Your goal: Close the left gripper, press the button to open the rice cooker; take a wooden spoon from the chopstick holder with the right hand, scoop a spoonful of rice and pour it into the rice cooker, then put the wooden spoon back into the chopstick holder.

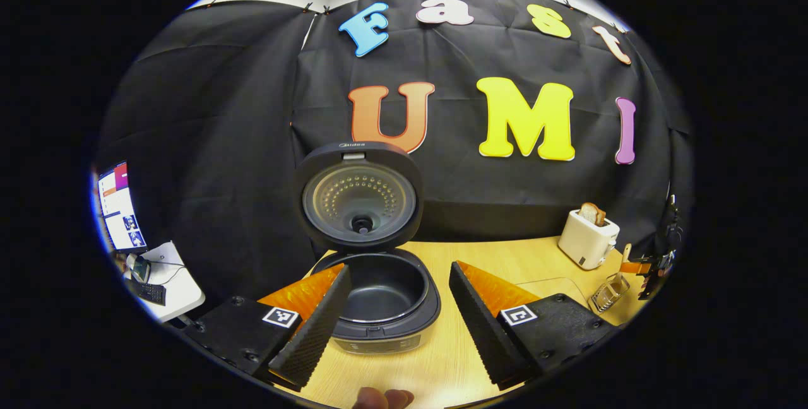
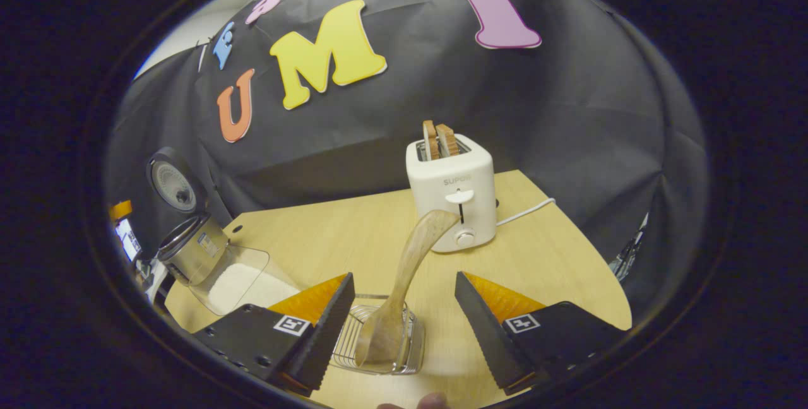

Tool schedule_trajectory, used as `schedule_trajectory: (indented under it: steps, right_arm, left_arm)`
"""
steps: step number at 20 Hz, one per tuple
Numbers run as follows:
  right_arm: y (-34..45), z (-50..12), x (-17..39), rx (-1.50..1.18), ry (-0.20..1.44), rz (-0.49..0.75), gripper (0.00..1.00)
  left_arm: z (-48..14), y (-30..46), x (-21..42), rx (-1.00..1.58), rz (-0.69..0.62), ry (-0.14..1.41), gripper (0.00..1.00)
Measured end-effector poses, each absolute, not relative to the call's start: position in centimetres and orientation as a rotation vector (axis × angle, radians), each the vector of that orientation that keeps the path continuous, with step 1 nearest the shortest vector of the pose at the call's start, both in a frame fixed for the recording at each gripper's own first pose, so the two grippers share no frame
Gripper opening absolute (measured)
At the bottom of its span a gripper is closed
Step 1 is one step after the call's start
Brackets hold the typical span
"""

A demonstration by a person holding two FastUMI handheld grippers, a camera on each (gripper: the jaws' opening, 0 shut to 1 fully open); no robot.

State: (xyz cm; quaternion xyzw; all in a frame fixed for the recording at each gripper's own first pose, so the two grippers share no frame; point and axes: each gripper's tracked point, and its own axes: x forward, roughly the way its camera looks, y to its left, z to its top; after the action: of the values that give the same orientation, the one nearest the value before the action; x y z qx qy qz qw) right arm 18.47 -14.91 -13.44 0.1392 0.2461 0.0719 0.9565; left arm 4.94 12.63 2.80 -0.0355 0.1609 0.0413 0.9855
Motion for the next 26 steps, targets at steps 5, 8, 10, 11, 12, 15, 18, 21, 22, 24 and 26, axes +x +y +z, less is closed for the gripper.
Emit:
schedule_trajectory:
  steps: [5, 8, 10, 11, 12, 15, 18, 21, 22, 24, 26]
  right_arm:
    - [-13.3, -15.8, 21.0, 0.327, 0.556, 0.170, 0.94]
    - [-13.0, -16.1, 21.4, 0.349, 0.560, 0.174, 0.75]
    - [-13.0, -15.8, 21.6, 0.360, 0.546, 0.175, 0.57]
    - [-13.1, -15.8, 21.8, 0.365, 0.543, 0.170, 0.39]
    - [-13.1, -15.9, 21.6, 0.368, 0.549, 0.175, 0.21]
    - [-12.6, -15.1, 21.2, 0.423, 0.540, 0.200, 0.14]
    - [-12.2, -14.4, 20.8, 0.362, 0.515, 0.187, 0.01]
    - [-12.0, -12.4, 20.1, 0.304, 0.442, 0.170, 0.01]
    - [-12.1, -11.3, 19.8, 0.293, 0.414, 0.163, 0.01]
    - [-12.2, -9.1, 19.3, 0.262, 0.356, 0.146, 0.00]
    - [-12.2, -6.5, 18.6, 0.214, 0.290, 0.119, 0.00]
  left_arm:
    - [1.1, 13.1, 5.1, -0.096, 0.103, 0.358, 1.00]
    - [0.7, 12.6, 5.4, -0.104, 0.089, 0.365, 1.00]
    - [0.7, 11.8, 5.5, -0.120, 0.060, 0.372, 1.00]
    - [0.8, 11.6, 5.5, -0.133, 0.052, 0.371, 1.00]
    - [0.9, 11.4, 5.5, -0.140, 0.044, 0.367, 1.00]
    - [1.0, 11.8, 5.5, -0.138, 0.044, 0.356, 1.00]
    - [0.5, 12.2, 5.4, -0.150, 0.047, 0.362, 1.00]
    - [-0.2, 12.9, 5.3, -0.182, 0.052, 0.367, 1.00]
    - [-0.5, 13.1, 5.3, -0.190, 0.053, 0.369, 1.00]
    - [-1.0, 13.8, 5.1, -0.186, 0.062, 0.362, 1.00]
    - [-1.4, 13.9, 5.2, -0.185, 0.059, 0.347, 1.00]
